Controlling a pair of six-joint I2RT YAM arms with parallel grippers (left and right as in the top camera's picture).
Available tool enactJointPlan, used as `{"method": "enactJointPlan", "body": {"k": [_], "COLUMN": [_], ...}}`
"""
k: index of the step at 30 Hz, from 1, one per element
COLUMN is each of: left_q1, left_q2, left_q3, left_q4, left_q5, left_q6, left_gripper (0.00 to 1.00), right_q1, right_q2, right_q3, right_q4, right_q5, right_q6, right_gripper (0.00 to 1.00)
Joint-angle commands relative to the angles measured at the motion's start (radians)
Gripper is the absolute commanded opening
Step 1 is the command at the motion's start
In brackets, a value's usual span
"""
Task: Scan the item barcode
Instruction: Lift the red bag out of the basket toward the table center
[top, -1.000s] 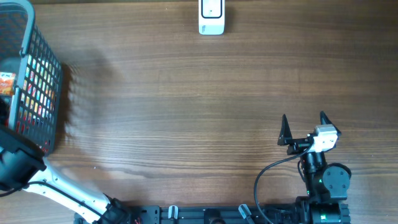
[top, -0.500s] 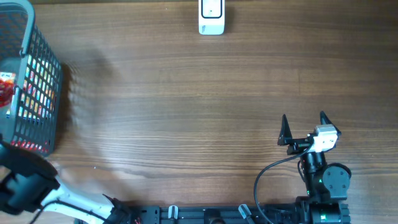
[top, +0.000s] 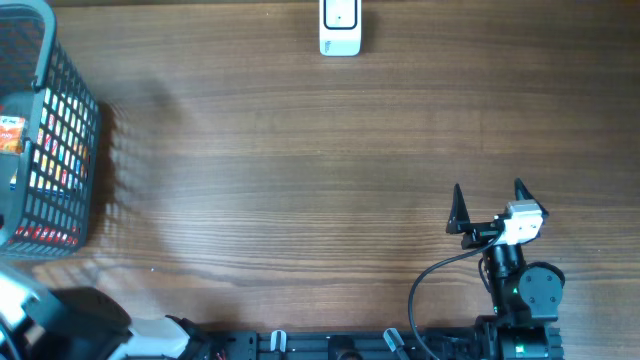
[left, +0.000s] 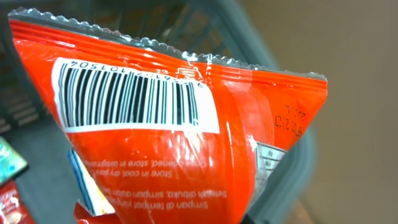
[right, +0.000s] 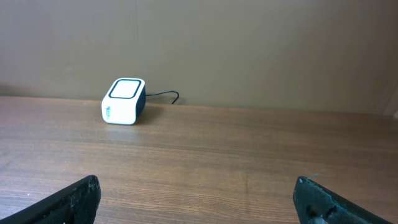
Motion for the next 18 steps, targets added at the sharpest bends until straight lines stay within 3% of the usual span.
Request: {"method": "enactJointPlan", "body": {"k": [1,7,11,13,18], "left_q1": [-0.006,-0.121,-0.283,-0.362,-0.568], "left_q2": [-0.089,-0.125,-0.111,-0.092,0.001], "left_q3": [0.005,0.004,0.004,0.001,0.001], "left_q4": [0.042,0.051,-0.013,-0.037,-0.137], "left_q5": [0.136,0.315,0.317,0.298,0.071], "left_q6": [-0.018,-0.058,-0.043,-0.020,-0.009], "left_gripper": [0.04,0.04,0.04,0.04,0.04], "right_q1": [0.004,0.004,0.004,0.004,0.004], "right_q2": [-0.007,-0.007,-0.007,-0.007,-0.007], "right_q3": [-0.002,-0.002,-0.002,-0.002,-0.002], "right_q4": [0.002,0.002,0.002,0.002,0.002], "right_q5": [0.014,0.014,0.014,0.014,0.014], "right_q6": [0.008,0.008,0.008,0.008,0.008], "right_gripper": [1.00,1.00,1.00,1.00,1.00]}}
